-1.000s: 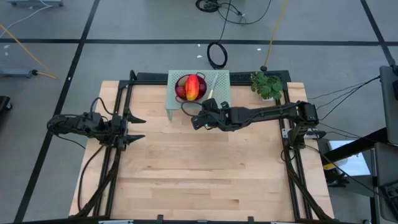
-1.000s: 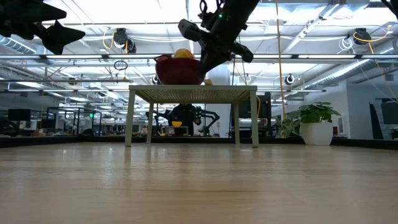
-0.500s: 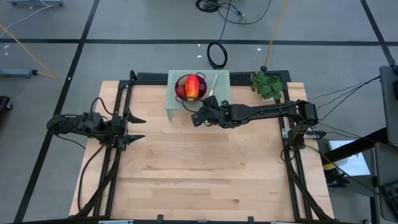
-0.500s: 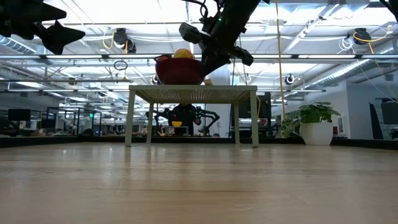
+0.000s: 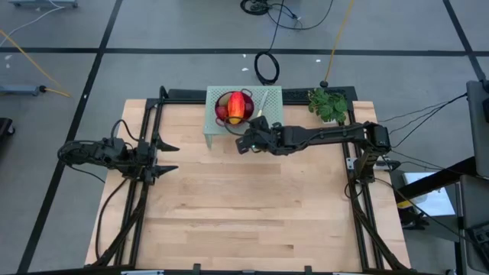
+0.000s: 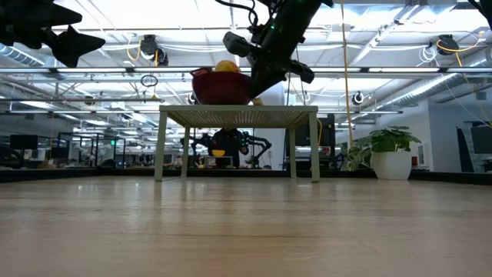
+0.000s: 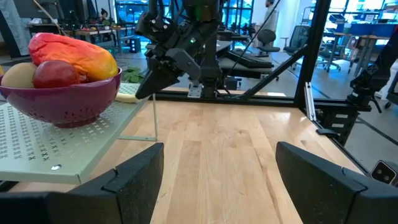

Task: Pick & Place Fruit
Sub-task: Return to Home Position

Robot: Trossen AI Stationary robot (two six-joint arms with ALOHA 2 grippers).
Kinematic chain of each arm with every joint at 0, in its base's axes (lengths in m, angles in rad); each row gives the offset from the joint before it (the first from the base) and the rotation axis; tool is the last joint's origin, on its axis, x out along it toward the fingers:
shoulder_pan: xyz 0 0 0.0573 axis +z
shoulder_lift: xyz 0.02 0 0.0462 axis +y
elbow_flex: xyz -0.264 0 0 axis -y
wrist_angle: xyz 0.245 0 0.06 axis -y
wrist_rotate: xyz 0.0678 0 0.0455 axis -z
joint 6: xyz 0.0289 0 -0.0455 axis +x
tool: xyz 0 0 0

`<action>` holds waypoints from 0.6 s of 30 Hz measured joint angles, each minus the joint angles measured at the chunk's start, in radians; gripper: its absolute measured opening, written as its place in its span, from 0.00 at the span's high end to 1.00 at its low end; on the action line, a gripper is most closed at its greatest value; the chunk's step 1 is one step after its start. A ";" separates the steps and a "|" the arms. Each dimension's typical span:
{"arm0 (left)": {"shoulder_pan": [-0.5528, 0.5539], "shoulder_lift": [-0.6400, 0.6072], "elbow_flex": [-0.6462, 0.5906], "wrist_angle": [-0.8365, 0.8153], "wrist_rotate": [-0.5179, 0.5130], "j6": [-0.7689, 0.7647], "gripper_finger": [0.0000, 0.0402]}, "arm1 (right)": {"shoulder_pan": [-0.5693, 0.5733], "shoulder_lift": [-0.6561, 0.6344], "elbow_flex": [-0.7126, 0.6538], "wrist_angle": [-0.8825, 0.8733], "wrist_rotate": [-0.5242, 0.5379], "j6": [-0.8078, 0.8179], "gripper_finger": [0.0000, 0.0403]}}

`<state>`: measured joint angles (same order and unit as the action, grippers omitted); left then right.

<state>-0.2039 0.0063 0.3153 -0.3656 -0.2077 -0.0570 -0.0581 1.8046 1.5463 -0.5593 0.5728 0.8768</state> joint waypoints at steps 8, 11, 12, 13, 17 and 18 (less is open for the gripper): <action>0.000 0.000 0.000 0.000 0.000 0.000 0.23 | -0.007 0.000 0.000 -0.022 0.002 0.001 1.00; 0.000 0.000 0.000 0.000 0.000 0.000 0.23 | -0.011 0.000 0.000 -0.023 0.002 0.001 1.00; 0.000 0.000 0.000 0.000 0.000 0.000 0.23 | -0.011 0.000 0.000 -0.026 0.002 0.001 1.00; 0.000 0.000 0.000 0.000 0.000 0.000 0.23 | -0.011 0.000 0.000 -0.028 0.002 0.001 1.00; 0.000 0.000 0.000 0.000 0.000 0.000 0.23 | -0.011 0.000 0.000 -0.041 0.002 0.009 1.00; 0.000 0.000 0.000 0.000 0.000 0.000 0.23 | -0.011 0.000 0.000 -0.045 0.002 0.014 1.00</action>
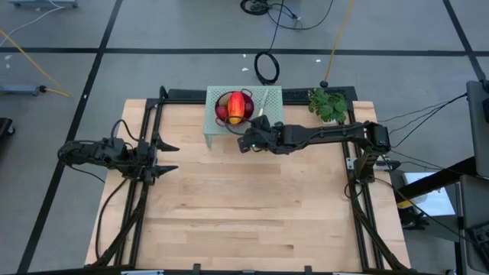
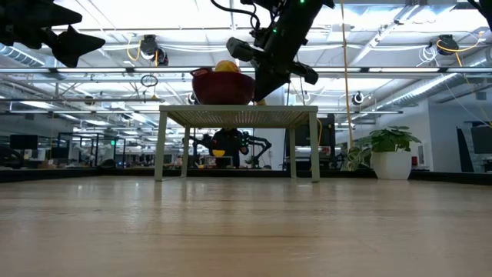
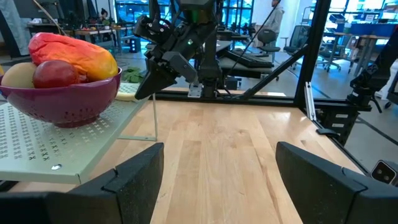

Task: Pick & Place Fruit
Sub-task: Return to Home Position

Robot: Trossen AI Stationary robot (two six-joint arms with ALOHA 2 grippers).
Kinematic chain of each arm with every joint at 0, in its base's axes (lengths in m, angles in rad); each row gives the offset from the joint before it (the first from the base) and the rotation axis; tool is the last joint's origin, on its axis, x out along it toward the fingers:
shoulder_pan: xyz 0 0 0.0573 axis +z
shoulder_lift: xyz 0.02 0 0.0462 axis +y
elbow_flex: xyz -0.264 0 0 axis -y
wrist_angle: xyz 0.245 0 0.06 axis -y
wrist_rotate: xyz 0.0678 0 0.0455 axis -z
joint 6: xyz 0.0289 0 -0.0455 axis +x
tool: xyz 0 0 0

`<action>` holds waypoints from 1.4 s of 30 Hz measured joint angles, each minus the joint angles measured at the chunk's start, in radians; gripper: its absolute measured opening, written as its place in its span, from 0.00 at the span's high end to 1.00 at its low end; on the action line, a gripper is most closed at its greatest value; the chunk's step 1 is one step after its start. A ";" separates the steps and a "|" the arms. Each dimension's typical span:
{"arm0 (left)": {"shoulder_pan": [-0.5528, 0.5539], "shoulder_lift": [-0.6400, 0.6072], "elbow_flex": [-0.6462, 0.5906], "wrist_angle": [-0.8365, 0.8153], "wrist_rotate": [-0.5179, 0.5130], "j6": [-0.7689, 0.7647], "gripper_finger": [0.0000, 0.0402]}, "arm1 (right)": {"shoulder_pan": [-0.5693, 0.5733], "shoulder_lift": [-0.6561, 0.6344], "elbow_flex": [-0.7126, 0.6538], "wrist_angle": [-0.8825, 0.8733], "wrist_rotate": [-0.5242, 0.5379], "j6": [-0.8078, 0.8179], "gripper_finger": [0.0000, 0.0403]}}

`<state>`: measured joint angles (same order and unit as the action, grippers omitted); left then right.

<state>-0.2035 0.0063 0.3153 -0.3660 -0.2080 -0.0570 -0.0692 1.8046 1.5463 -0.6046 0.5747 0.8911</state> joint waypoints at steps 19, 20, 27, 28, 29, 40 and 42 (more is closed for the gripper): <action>0.000 0.000 0.000 0.000 0.000 0.001 0.23 | 0.000 -0.020 0.002 -0.028 0.019 0.014 1.00; 0.000 0.000 0.000 0.000 0.000 0.003 0.23 | 0.000 -0.025 0.002 -0.038 0.028 0.014 1.00; 0.000 0.000 0.000 0.000 0.000 0.004 0.23 | 0.001 -0.048 0.000 -0.055 0.026 0.013 1.00; 0.000 0.000 0.000 0.000 0.000 0.004 0.23 | 0.001 -0.049 0.000 -0.048 0.022 0.013 1.00; 0.000 0.000 0.000 0.001 0.000 0.004 0.23 | 0.001 -0.050 0.000 -0.041 0.011 0.013 1.00; 0.000 0.000 0.000 0.002 0.000 0.003 0.23 | -0.003 -0.051 0.000 0.004 -0.053 -0.012 1.00; 0.000 0.000 0.000 0.002 0.000 0.000 0.23 | -0.008 -0.050 0.000 0.002 -0.054 -0.013 1.00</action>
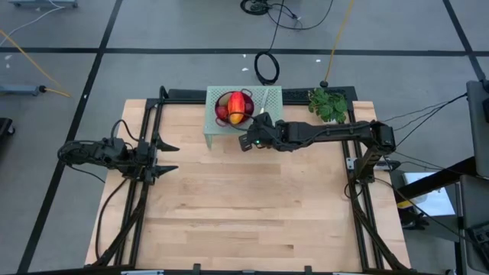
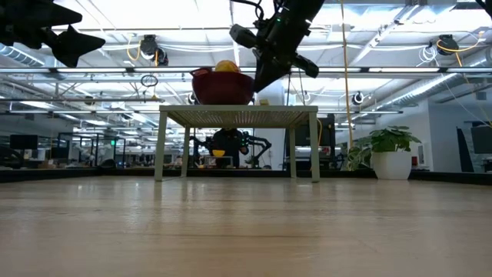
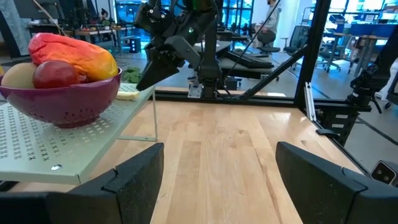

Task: Pick & Place Fruit
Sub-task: Return to Home Position

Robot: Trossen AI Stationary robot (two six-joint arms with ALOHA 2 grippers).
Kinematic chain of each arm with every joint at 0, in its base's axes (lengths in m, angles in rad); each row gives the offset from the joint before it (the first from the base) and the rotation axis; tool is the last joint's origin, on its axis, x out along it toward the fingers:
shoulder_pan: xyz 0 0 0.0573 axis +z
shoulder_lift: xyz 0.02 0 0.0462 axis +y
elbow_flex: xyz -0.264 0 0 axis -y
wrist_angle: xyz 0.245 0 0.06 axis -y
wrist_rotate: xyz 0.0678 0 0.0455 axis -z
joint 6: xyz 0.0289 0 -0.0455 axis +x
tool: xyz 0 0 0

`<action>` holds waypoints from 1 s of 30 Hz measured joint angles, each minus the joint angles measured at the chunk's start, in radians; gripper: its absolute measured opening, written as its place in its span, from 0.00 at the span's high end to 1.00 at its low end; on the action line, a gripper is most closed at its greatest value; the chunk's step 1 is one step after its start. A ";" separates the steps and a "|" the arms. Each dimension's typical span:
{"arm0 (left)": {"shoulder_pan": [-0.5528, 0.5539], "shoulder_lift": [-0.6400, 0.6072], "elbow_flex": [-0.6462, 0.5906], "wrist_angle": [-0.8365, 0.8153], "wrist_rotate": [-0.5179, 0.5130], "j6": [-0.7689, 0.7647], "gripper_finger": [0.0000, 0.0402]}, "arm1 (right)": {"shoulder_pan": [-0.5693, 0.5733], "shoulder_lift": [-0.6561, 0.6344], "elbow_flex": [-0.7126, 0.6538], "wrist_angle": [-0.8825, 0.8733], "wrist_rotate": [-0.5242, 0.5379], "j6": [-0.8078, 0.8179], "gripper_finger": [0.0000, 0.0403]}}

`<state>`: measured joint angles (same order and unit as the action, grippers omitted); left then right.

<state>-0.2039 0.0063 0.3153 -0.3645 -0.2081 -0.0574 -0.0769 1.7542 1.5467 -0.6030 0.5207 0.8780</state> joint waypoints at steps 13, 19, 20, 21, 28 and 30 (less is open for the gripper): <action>0.000 0.000 0.000 0.001 0.000 0.001 0.23 | -0.009 0.000 0.000 -0.008 -0.001 -0.004 1.00; 0.000 0.000 0.000 0.001 0.000 0.001 0.23 | -0.008 0.000 0.000 0.009 0.003 -0.008 1.00; 0.000 0.000 0.000 0.001 0.000 0.001 0.23 | -0.008 0.001 0.000 0.009 0.003 -0.008 1.00; 0.000 0.000 0.000 0.002 0.000 0.001 0.23 | -0.008 0.006 0.000 0.010 0.004 -0.008 1.00; 0.000 0.000 0.000 0.003 0.000 0.001 0.23 | -0.008 0.016 0.000 0.009 0.011 -0.010 1.00; 0.000 0.000 0.000 0.003 0.000 0.001 0.23 | -0.008 0.016 0.000 0.005 0.033 -0.023 1.00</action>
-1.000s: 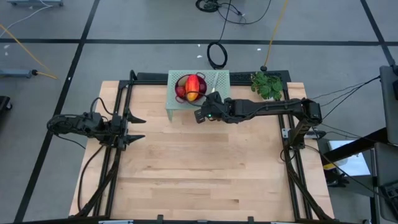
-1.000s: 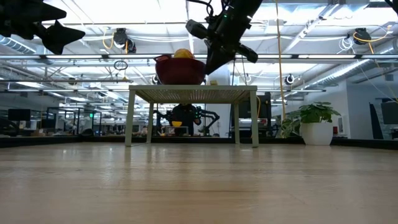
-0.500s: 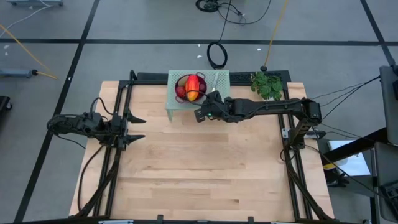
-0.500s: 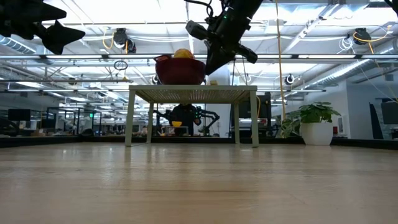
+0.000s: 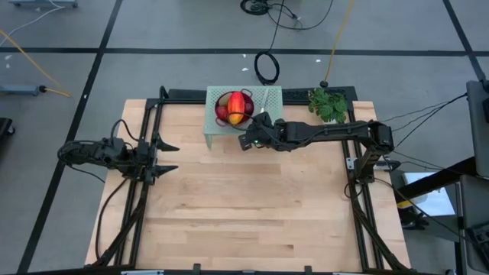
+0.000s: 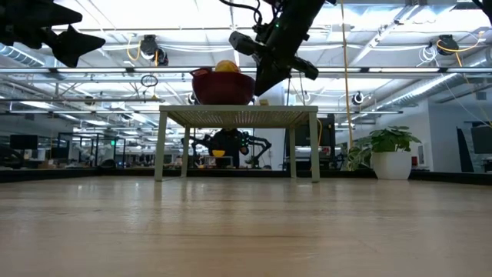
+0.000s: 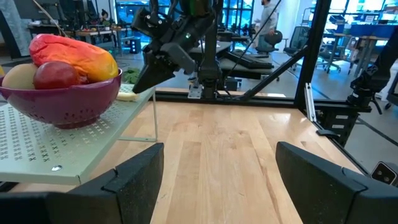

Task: Pick & Place Fruit
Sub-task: Return to Home Position

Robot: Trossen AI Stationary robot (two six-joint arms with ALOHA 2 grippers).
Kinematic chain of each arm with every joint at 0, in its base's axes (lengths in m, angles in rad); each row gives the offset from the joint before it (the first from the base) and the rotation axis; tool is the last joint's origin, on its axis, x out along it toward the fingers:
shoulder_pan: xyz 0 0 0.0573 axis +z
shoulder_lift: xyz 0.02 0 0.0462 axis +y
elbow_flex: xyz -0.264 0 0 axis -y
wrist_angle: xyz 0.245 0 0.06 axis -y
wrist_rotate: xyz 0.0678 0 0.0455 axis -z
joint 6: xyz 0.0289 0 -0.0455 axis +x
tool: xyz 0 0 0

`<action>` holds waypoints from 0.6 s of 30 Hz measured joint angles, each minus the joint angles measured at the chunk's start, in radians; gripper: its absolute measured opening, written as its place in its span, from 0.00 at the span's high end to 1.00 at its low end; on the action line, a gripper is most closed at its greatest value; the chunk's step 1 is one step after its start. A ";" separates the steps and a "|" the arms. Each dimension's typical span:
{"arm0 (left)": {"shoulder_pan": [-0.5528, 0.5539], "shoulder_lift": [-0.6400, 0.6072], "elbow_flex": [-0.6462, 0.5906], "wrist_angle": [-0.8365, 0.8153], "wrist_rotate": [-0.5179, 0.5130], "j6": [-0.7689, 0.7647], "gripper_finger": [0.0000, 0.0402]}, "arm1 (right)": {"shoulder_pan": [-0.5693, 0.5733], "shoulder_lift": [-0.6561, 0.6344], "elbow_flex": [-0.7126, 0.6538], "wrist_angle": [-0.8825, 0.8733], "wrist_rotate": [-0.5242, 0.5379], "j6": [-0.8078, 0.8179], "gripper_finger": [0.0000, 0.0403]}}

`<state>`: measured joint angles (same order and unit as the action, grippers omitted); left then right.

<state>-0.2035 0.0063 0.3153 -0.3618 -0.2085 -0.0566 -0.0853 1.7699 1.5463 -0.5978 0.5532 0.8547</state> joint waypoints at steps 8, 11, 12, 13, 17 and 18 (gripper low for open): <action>-0.001 0.000 0.000 0.000 -0.001 0.000 0.23 | -0.005 0.000 0.000 -0.006 -0.005 -0.007 1.00; 0.000 0.000 0.000 0.000 -0.002 0.000 0.23 | -0.006 0.000 0.000 -0.006 -0.004 -0.015 1.00; 0.000 0.000 0.000 0.000 -0.002 0.000 0.23 | -0.007 0.000 0.000 -0.006 -0.005 -0.018 1.00; 0.000 0.000 0.000 0.000 -0.002 0.000 0.23 | -0.009 0.000 0.000 -0.007 -0.005 -0.021 1.00; 0.000 0.000 0.000 0.000 -0.002 0.000 0.23 | -0.016 0.000 0.000 -0.011 -0.031 -0.021 1.00; 0.000 0.000 0.000 0.000 -0.002 0.000 0.23 | -0.016 0.000 0.000 -0.015 -0.030 -0.021 1.00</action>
<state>-0.2039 0.0063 0.3153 -0.3618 -0.2104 -0.0566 -0.1009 1.7699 1.5463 -0.6129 0.5228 0.8333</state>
